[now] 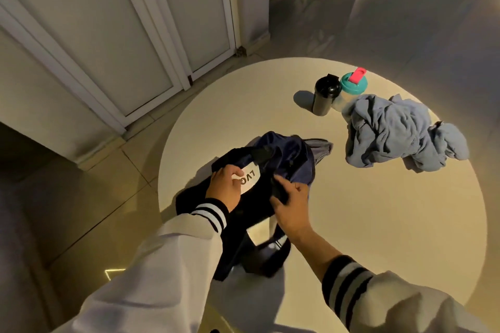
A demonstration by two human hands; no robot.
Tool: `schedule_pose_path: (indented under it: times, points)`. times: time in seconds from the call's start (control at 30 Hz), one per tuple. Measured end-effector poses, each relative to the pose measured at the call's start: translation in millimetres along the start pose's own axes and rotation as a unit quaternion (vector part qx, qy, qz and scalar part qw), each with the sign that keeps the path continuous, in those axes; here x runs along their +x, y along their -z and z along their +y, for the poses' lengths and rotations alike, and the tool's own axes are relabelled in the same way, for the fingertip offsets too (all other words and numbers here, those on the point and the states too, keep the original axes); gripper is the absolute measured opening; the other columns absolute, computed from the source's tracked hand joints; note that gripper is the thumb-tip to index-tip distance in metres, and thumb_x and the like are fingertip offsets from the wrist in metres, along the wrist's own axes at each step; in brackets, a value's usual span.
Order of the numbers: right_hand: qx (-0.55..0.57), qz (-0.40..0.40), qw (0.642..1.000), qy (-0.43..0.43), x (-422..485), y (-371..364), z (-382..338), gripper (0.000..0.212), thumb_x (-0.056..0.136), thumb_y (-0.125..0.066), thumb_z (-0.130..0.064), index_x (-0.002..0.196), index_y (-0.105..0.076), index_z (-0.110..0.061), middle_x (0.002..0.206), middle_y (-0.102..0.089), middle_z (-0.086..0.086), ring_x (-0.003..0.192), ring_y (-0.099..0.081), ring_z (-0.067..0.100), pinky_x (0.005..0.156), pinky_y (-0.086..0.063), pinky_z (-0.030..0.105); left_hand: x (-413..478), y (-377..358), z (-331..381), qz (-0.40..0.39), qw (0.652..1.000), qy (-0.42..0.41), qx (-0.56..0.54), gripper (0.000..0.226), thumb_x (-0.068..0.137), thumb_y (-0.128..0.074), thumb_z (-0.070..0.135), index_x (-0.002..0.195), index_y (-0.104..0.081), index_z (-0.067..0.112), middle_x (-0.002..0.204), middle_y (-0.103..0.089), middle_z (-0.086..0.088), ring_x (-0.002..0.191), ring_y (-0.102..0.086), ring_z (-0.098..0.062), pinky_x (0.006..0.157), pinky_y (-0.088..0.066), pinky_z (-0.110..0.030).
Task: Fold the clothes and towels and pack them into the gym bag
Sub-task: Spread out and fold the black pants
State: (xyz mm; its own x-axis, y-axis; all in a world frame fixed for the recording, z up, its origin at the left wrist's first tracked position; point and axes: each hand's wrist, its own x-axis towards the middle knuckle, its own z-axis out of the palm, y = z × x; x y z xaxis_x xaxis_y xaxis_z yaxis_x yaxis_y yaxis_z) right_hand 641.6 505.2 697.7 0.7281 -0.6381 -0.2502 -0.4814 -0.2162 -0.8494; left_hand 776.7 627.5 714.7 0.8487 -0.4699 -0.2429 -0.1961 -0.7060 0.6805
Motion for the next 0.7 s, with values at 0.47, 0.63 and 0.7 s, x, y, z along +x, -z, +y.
schedule_pose_path:
  times: [0.47, 0.63, 0.7]
  points:
    - [-0.033, 0.016, 0.998, -0.041, 7, -22, -18, 0.043, 0.103, -0.052, -0.024, 0.145, -0.043, -0.021, 0.134, -0.026, 0.013, 0.103, -0.044, 0.024, 0.102, -0.035, 0.026, -23, -5, -7, -0.018, 0.966, -0.045, 0.255, 0.039, 0.102, -0.041, 0.041, 0.141, -0.046, 0.039, 0.16, -0.021, 0.009, 0.147, -0.014, -0.022, 0.122, -0.001, -0.05]
    - [-0.05, -0.04, 0.997, -0.032, 10, -12, -1, 0.039, 0.104, -0.047, -0.019, 0.143, -0.048, -0.019, 0.139, -0.037, 0.015, 0.126, -0.047, 0.031, 0.108, -0.033, 0.03, -39, -35, 3, -0.179, 0.971, -0.002, 0.161, 0.056, 0.099, -0.031, 0.063, 0.152, -0.027, 0.046, 0.159, -0.033, 0.009, 0.147, -0.026, -0.015, 0.122, 0.003, -0.048]
    - [-0.072, -0.042, 0.996, -0.029, 11, 0, 8, 0.038, 0.104, -0.046, -0.017, 0.143, -0.049, -0.017, 0.14, -0.046, 0.013, 0.127, -0.051, 0.031, 0.109, -0.038, 0.036, -38, -40, -2, -0.2, 0.956, -0.02, 0.213, 0.068, 0.095, -0.043, 0.061, 0.155, -0.014, 0.047, 0.163, -0.022, 0.008, 0.151, -0.015, -0.019, 0.122, 0.006, -0.051]
